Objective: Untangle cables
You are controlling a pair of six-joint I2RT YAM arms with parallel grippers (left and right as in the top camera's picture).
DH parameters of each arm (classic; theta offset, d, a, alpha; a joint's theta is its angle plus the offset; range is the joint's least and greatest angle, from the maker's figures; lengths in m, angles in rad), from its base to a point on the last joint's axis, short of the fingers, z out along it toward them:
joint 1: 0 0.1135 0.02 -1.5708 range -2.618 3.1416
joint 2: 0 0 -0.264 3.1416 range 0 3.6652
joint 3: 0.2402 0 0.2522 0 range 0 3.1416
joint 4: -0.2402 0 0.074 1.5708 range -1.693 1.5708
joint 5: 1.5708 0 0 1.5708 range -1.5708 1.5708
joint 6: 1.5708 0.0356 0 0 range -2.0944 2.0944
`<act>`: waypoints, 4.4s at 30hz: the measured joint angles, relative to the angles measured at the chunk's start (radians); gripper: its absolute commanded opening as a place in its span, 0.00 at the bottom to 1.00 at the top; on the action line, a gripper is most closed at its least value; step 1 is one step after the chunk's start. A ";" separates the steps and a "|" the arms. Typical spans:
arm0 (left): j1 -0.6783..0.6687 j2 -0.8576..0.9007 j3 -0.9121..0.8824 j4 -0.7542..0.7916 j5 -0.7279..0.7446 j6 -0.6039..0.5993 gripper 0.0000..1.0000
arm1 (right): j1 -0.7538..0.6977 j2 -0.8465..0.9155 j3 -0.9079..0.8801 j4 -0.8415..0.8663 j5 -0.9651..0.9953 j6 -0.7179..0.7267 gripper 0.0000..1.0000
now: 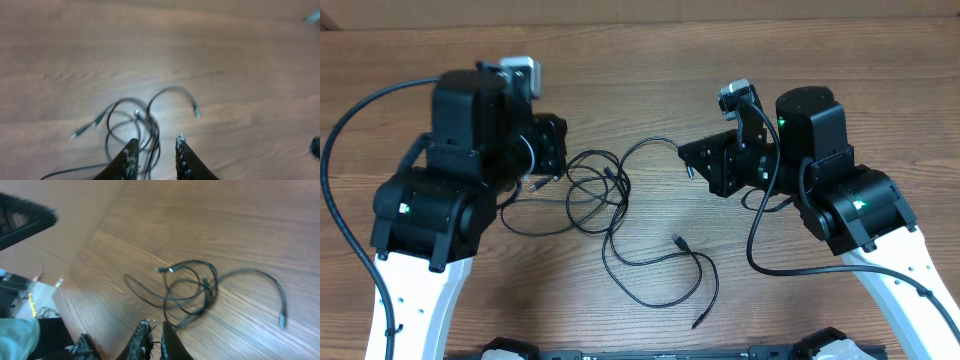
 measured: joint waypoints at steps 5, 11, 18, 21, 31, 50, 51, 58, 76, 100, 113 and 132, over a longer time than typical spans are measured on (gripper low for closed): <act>-0.009 0.000 0.000 -0.126 -0.033 -0.005 0.26 | 0.000 -0.001 0.000 -0.074 0.061 -0.008 0.07; -0.009 0.000 0.000 -0.219 -0.040 -0.039 0.26 | 0.000 -0.001 0.000 -0.159 0.090 -0.010 0.11; -0.030 0.000 -0.026 -0.244 -0.024 -0.054 0.26 | 0.000 -0.001 -0.004 -0.211 0.097 0.013 0.20; -0.051 0.000 -0.071 -0.241 -0.021 -0.058 0.26 | 0.001 0.009 -0.012 -0.233 0.097 0.043 0.33; -0.063 0.000 -0.324 -0.062 -0.016 -0.085 0.26 | 0.061 0.201 -0.021 -0.219 0.098 0.146 0.46; -0.063 -0.001 -0.409 -0.037 -0.085 -0.092 0.23 | 0.218 0.473 -0.022 0.023 0.244 0.506 0.53; -0.063 -0.002 -0.409 -0.039 -0.085 -0.092 0.23 | 0.220 0.491 -0.022 0.035 0.249 0.510 0.54; -0.063 -0.037 -0.409 -0.054 -0.086 -0.092 0.25 | 0.222 0.630 -0.024 0.097 0.257 0.548 0.57; -0.063 -0.048 -0.409 -0.055 -0.084 -0.092 0.27 | 0.231 0.716 -0.027 0.207 0.290 0.621 0.70; -0.063 -0.048 -0.409 -0.019 -0.042 -0.092 0.46 | 0.368 0.731 -0.027 0.298 0.307 0.664 0.04; -0.063 -0.048 -0.409 0.013 -0.032 -0.106 0.66 | 0.367 0.731 0.277 0.055 0.423 0.401 0.04; -0.063 -0.048 -0.417 0.190 -0.032 -0.054 0.76 | 0.303 0.703 0.391 -0.029 0.409 0.316 0.04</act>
